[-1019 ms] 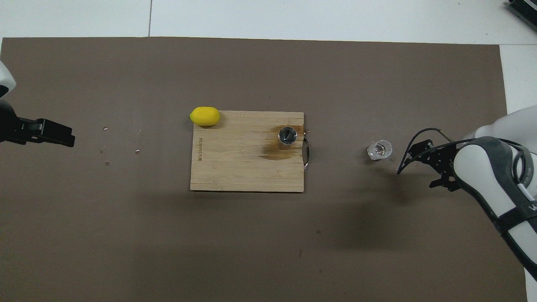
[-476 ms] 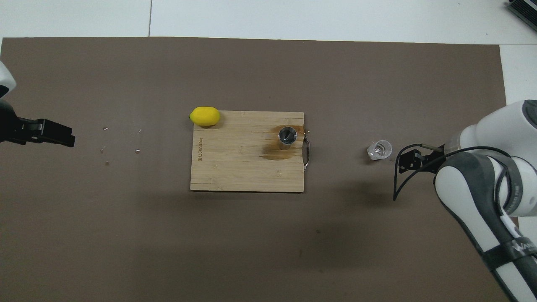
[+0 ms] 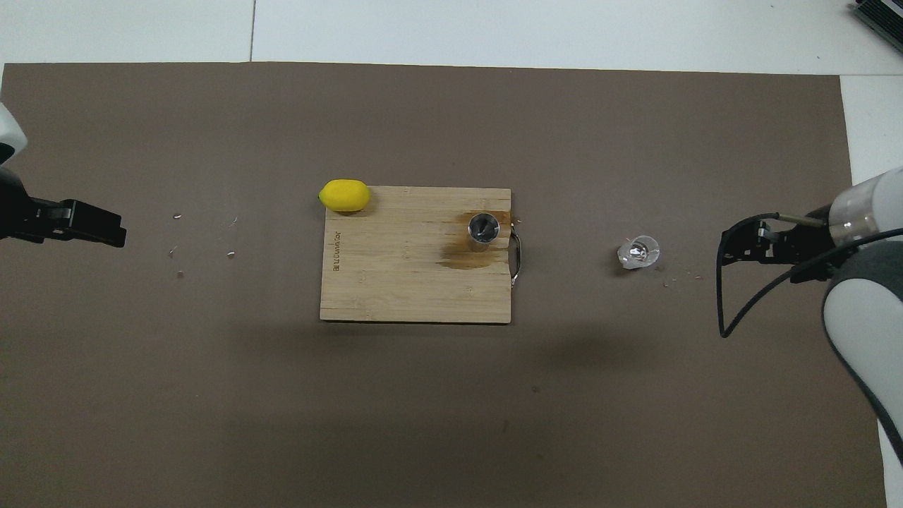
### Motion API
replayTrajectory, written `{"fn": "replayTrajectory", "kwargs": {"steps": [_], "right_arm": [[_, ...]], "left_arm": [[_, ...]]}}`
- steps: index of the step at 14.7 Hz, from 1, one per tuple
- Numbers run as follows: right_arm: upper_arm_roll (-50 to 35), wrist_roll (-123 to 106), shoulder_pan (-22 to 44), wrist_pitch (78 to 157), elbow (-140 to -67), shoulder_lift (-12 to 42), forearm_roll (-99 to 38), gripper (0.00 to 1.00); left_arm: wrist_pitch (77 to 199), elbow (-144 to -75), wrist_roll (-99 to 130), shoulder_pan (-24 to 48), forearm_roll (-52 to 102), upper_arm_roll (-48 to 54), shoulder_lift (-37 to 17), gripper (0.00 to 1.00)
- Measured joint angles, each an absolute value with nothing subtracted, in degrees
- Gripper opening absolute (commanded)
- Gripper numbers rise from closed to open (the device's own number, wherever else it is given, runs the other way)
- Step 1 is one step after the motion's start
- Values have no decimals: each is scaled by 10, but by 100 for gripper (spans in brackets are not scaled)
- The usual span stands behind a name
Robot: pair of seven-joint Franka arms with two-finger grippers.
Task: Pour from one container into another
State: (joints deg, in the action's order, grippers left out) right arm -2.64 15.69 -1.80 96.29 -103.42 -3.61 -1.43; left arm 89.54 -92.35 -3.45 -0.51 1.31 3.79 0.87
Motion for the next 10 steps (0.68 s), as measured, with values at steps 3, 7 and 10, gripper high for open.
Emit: {"fn": "replayTrajectory", "kwargs": {"steps": [3,7,10], "right_arm": [[-26,157,-18,934,-960,-11,5,100],[-29,157,-18,923,-940,3,16,100],[-49,157,-18,910,-940,2,24,100]], "left_arm": [[895,-924,-34,-5,13,38,9,100],[895,-924,-34,-5,13,38,9,100],[895,-924,-34,-5,13,38,9,100]]}}
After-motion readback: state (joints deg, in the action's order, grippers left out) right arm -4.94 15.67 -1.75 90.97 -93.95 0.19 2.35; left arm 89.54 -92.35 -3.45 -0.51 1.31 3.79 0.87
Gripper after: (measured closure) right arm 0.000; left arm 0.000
